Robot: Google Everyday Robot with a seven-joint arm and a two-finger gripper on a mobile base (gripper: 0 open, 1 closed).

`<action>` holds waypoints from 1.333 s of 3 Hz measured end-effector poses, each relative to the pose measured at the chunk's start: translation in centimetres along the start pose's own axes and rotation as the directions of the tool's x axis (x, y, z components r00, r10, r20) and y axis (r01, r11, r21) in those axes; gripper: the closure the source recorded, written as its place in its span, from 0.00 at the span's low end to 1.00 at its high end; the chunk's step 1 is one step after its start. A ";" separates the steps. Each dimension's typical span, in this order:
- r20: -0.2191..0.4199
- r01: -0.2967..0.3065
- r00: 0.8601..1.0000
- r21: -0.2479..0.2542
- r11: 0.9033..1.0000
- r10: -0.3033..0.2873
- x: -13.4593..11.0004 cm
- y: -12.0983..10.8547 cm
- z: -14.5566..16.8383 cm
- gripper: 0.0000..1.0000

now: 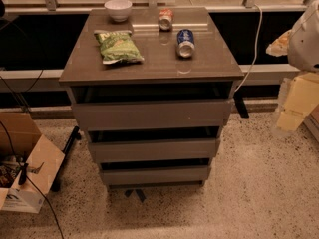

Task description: Open top drawer

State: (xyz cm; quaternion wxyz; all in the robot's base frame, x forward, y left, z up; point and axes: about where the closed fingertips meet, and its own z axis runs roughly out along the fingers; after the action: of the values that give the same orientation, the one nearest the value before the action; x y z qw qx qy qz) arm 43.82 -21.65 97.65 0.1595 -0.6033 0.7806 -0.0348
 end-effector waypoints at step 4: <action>-0.002 0.019 1.000 0.034 0.999 -0.019 -3.7 -7.7 10.0 0.00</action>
Offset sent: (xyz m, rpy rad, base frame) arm 0.0956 0.0393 -0.0323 -0.0952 -0.0446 0.1036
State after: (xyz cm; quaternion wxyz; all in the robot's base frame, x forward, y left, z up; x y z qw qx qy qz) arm 54.70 -18.87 90.86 0.1687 -0.6079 0.7743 -0.0500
